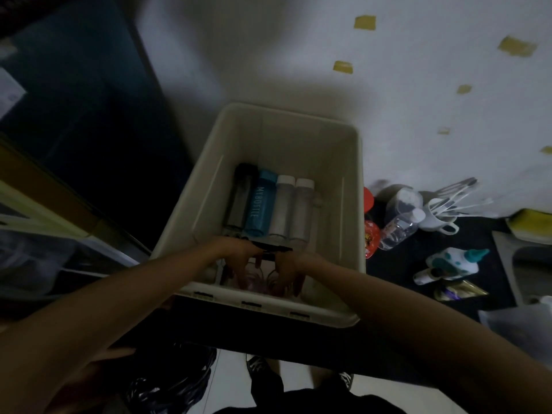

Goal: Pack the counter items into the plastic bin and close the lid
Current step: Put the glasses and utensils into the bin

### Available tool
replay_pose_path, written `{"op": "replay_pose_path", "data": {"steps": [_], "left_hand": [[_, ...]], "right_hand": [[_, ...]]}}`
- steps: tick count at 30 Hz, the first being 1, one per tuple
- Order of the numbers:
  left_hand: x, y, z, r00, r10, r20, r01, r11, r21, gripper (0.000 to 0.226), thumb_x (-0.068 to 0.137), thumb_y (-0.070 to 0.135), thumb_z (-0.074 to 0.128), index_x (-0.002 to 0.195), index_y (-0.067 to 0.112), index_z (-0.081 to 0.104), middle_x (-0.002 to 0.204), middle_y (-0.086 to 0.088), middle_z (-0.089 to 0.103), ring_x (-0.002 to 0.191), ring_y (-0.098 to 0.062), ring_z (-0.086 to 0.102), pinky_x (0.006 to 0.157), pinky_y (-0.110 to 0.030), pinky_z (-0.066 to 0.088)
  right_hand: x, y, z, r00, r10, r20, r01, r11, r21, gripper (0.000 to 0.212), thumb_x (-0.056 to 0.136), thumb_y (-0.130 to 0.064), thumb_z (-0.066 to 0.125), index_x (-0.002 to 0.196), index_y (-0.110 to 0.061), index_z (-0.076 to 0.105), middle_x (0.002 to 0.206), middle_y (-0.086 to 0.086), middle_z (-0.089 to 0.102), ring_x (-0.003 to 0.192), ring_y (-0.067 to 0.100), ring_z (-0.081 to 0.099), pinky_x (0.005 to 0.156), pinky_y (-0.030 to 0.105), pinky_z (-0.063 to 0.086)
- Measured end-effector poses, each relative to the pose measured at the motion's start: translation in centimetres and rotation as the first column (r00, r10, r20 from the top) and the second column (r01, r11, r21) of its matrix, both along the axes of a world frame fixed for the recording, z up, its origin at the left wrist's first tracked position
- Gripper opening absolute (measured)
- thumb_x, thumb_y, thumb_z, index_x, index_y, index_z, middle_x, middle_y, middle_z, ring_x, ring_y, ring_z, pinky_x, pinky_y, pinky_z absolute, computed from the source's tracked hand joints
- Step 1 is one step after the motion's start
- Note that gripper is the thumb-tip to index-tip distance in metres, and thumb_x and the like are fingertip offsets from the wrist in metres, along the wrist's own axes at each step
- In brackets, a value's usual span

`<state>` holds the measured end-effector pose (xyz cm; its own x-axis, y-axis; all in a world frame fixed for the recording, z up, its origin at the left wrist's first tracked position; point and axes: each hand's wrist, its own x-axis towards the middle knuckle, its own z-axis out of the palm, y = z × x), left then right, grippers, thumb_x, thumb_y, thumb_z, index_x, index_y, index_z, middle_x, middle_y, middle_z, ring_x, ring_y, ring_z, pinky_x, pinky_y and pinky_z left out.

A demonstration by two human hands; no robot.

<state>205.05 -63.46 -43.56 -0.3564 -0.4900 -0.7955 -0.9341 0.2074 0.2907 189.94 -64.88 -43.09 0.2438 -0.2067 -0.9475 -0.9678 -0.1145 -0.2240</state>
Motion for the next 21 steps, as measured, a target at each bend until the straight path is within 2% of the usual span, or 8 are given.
{"op": "replay_pose_path", "data": {"steps": [3,5,7,9,12,16,19,21], "left_hand": [[0.0,0.0,0.4,1.0,0.019,0.005,-0.019,1.0,0.002,0.076,0.074,0.034,0.084,0.138,0.019,0.045,0.137,-0.006,0.045,0.111,-0.018,0.053,0.093,-0.031,0.051],[0.0,-0.1,0.6,0.999,0.037,0.01,-0.037,0.999,0.01,0.076,0.074,0.036,0.083,0.138,0.02,0.045,0.136,-0.004,0.046,0.109,-0.017,0.053,0.093,-0.031,0.051],[0.0,-0.1,0.9,0.998,0.05,0.027,-0.05,0.999,0.0,0.078,0.073,0.04,0.082,0.138,0.022,0.045,0.135,-0.001,0.046,0.115,-0.019,0.053,0.092,-0.028,0.048],[0.2,-0.5,1.6,0.997,0.065,0.028,-0.064,0.997,-0.044,0.077,0.071,0.042,0.083,0.136,0.022,0.046,0.135,-0.001,0.05,0.114,-0.02,0.055,0.093,-0.03,0.05],[0.6,-0.9,3.8,0.988,0.135,-0.071,-0.146,0.974,-0.176,0.068,0.073,0.04,0.083,0.129,0.016,0.053,0.124,-0.003,0.059,0.107,-0.018,0.058,0.089,-0.031,0.052],[-0.5,-0.1,8.0,0.866,0.311,-0.392,-0.455,0.815,-0.358,0.053,0.072,0.034,0.084,0.116,0.017,0.061,0.107,0.0,0.067,0.095,-0.011,0.063,0.085,-0.034,0.056],[-3.5,0.4,11.2,0.76,0.283,-0.585,-0.571,0.72,-0.394,0.037,0.076,0.03,0.081,0.108,0.02,0.065,0.095,0.006,0.069,0.087,-0.006,0.065,0.08,-0.032,0.058],[-6.0,0.3,12.9,0.717,0.22,-0.661,-0.594,0.689,-0.414,0.031,0.078,0.03,0.079,0.105,0.021,0.066,0.089,0.008,0.068,0.083,-0.002,0.065,0.076,-0.028,0.058]], "right_hand": [[-0.2,-0.2,0.4,0.999,0.032,0.02,-0.031,0.999,-0.018,0.065,0.086,-0.027,0.074,0.137,0.002,0.049,0.14,0.017,0.052,0.11,0.027,0.062,0.06,0.028,0.059],[-0.3,-0.3,0.8,1.0,0.0,0.022,0.0,1.0,-0.004,0.074,0.084,-0.026,0.075,0.144,0.0,0.041,0.146,0.015,0.044,0.109,0.03,0.063,0.066,0.033,0.061],[-0.5,-0.6,1.7,0.999,-0.027,0.027,0.028,0.999,-0.019,0.08,0.083,-0.026,0.077,0.147,-0.002,0.034,0.146,0.014,0.042,0.102,0.031,0.065,0.064,0.038,0.061],[-1.0,-1.1,3.0,0.998,0.013,0.059,-0.005,0.99,-0.141,0.074,0.083,-0.027,0.077,0.143,-0.004,0.04,0.136,0.015,0.049,0.101,0.031,0.066,0.068,0.042,0.062],[-3.0,-1.8,5.8,0.966,0.074,0.247,0.035,0.911,-0.412,0.061,0.085,-0.03,0.075,0.137,-0.012,0.048,0.126,0.009,0.057,0.107,0.024,0.063,0.087,0.041,0.058],[-8.3,-0.9,10.8,0.799,0.017,0.601,0.384,0.755,-0.532,0.033,0.089,-0.031,0.068,0.119,-0.02,0.06,0.109,-0.006,0.068,0.096,0.006,0.066,0.087,0.025,0.055],[-13.0,0.6,13.5,0.626,-0.05,0.778,0.62,0.637,-0.458,0.023,0.089,-0.028,0.068,0.11,-0.02,0.065,0.099,-0.009,0.071,0.086,0.001,0.069,0.078,0.017,0.056],[-16.2,1.2,14.0,0.584,-0.096,0.806,0.696,0.571,-0.436,0.018,0.089,-0.027,0.068,0.106,-0.021,0.066,0.094,-0.01,0.072,0.083,-0.001,0.07,0.075,0.012,0.054]]}}
